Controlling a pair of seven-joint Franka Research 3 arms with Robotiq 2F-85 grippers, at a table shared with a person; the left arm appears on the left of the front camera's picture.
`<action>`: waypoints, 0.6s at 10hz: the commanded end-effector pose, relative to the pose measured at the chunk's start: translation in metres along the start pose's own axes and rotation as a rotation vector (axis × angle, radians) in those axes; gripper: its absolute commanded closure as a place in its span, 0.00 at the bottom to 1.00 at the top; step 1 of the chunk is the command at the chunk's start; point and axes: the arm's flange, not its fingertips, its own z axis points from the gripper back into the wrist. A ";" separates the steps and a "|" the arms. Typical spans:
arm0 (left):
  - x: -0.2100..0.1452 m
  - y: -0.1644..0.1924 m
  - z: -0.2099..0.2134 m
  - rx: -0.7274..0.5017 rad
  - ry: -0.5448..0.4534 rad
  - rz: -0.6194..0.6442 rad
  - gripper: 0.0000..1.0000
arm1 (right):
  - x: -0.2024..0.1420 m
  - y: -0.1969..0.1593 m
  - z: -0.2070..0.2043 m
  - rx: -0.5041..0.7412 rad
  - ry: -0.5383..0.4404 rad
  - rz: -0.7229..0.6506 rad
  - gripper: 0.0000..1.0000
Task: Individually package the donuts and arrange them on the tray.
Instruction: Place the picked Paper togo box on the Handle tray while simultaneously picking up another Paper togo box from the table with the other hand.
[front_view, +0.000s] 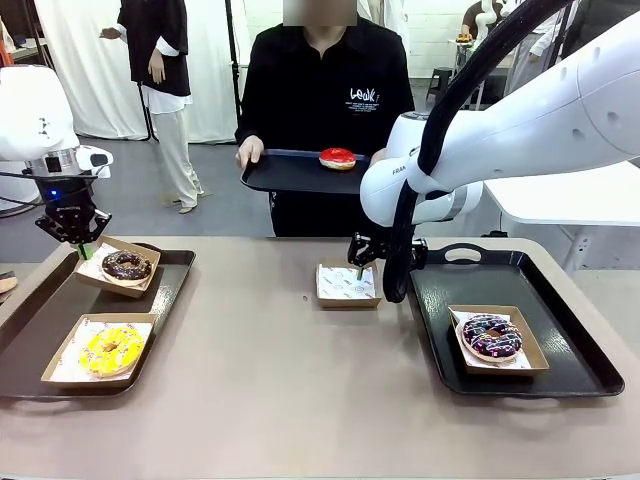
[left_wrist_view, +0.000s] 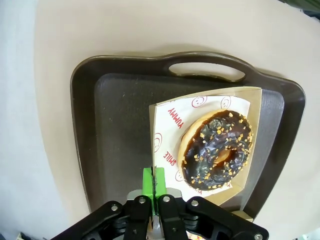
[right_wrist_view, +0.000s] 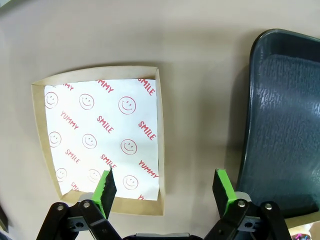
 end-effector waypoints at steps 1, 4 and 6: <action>0.005 0.003 0.000 0.009 0.004 -0.024 0.99 | 0.007 -0.003 -0.003 0.007 0.020 0.005 0.00; 0.005 0.004 -0.001 0.008 0.002 -0.027 0.99 | 0.008 -0.003 -0.006 0.004 0.030 0.006 0.00; 0.005 0.005 -0.002 0.007 0.008 -0.030 0.44 | 0.008 -0.004 -0.007 0.005 0.036 0.021 0.57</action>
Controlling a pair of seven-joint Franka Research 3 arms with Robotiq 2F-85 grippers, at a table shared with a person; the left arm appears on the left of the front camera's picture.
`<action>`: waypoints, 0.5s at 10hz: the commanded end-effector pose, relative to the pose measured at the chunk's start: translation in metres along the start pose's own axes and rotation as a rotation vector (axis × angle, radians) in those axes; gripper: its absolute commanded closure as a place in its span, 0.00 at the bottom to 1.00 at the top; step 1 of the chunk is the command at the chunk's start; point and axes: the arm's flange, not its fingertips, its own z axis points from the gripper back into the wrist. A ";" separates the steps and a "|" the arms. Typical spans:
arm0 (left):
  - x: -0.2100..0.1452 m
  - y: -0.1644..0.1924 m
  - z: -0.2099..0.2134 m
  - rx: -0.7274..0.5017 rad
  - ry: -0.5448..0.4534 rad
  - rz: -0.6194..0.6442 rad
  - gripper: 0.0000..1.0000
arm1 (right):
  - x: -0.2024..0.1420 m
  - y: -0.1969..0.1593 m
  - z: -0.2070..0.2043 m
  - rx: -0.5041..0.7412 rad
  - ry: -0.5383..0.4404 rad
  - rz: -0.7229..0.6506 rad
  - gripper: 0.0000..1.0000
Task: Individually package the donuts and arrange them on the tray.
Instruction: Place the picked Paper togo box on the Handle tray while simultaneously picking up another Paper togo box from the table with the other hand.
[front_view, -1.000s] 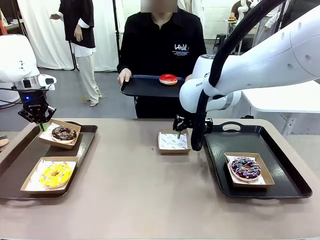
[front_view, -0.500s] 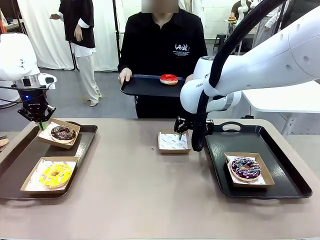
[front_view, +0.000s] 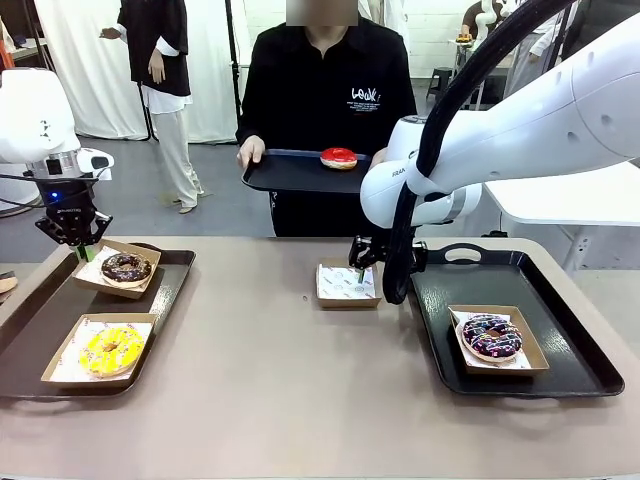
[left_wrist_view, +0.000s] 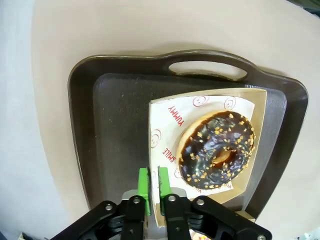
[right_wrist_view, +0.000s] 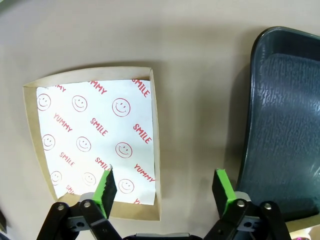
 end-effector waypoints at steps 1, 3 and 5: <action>0.004 0.005 0.002 0.006 0.001 -0.022 0.19 | 0.006 -0.001 0.000 0.009 0.020 0.015 0.58; 0.002 0.006 0.002 0.006 0.000 -0.027 0.00 | 0.006 -0.001 0.000 0.010 0.020 0.011 0.60; 0.002 0.007 0.002 0.005 0.000 -0.031 0.12 | 0.007 -0.001 0.000 0.012 0.023 0.008 1.00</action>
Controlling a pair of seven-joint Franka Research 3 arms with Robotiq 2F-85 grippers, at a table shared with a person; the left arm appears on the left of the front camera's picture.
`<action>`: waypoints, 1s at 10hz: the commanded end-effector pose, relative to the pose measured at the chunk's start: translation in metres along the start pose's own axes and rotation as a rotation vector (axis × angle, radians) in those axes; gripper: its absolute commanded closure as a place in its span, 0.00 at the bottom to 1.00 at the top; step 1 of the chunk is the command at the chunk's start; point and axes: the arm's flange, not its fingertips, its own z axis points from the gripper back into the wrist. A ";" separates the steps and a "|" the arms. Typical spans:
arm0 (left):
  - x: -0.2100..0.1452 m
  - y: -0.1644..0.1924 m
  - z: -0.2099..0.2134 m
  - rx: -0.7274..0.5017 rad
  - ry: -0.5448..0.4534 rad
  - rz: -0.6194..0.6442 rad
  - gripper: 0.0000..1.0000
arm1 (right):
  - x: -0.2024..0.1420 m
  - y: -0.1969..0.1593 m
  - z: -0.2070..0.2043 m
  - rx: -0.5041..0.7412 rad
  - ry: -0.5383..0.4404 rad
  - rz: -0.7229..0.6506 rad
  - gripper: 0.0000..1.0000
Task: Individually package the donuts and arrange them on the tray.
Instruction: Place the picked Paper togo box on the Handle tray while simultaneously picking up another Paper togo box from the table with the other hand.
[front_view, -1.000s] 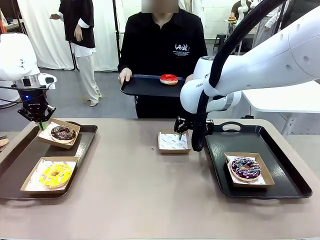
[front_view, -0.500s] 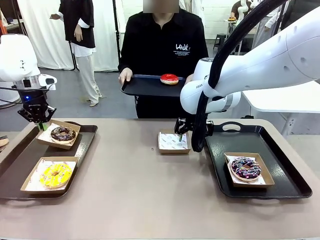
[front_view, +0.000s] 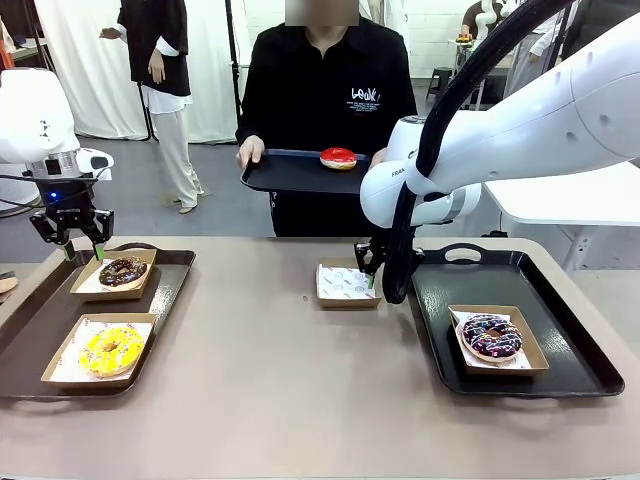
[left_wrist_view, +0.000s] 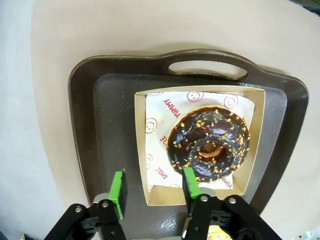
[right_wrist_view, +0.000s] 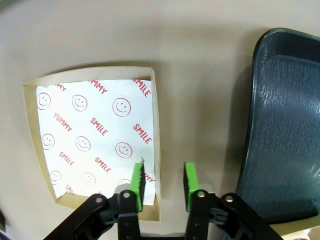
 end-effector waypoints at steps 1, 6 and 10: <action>0.002 0.006 0.003 0.003 -0.002 -0.020 0.03 | 0.007 -0.002 0.000 0.013 0.021 -0.001 1.00; -0.001 0.007 0.004 -0.016 -0.002 -0.035 0.00 | 0.009 -0.002 0.000 0.014 0.021 -0.058 1.00; -0.023 0.025 0.016 -0.221 0.032 -0.046 0.00 | 0.001 -0.001 0.021 0.013 0.032 -0.063 1.00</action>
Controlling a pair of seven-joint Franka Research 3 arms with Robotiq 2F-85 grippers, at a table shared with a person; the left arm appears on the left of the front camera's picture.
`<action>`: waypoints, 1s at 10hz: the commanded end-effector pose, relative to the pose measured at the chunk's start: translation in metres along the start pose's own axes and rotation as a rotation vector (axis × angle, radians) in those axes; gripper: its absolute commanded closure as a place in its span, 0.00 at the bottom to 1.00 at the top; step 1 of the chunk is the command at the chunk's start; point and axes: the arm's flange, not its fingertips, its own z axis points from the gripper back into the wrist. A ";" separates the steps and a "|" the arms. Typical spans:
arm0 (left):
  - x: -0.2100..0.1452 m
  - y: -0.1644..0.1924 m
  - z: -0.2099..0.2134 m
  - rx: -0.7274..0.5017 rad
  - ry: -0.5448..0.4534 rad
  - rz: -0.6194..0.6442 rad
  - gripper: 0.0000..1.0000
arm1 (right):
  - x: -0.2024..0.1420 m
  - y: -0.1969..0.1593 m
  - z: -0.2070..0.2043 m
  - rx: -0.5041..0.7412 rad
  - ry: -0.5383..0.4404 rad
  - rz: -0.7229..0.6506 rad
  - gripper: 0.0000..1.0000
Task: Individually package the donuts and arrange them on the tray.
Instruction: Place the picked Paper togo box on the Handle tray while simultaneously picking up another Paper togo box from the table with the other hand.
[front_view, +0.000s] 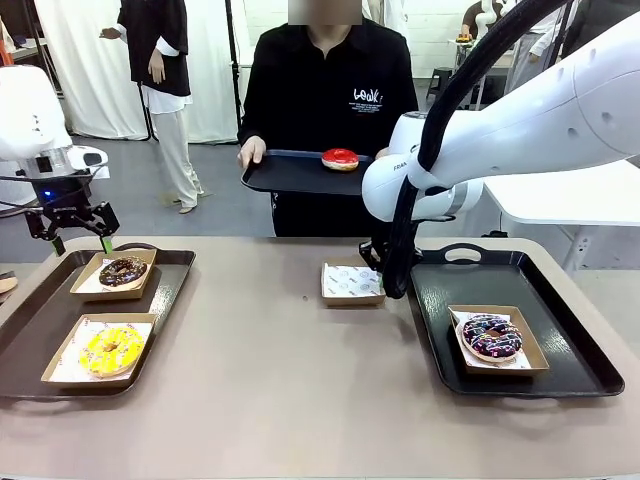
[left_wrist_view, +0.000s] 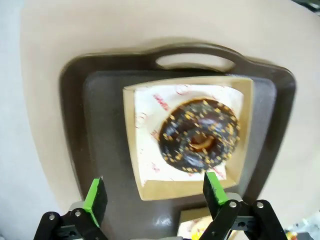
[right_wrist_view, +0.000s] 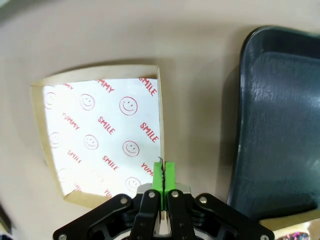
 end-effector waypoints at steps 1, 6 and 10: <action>-0.033 0.030 0.021 -0.252 0.049 -0.018 0.00 | -0.009 0.003 0.029 0.005 0.011 -0.021 1.00; -0.134 0.155 0.040 -0.870 -0.044 -0.028 0.00 | -0.017 0.004 0.133 0.020 -0.073 -0.056 1.00; -0.187 0.232 0.011 -1.122 -0.195 0.039 0.00 | -0.002 0.033 0.180 -0.008 -0.019 -0.040 1.00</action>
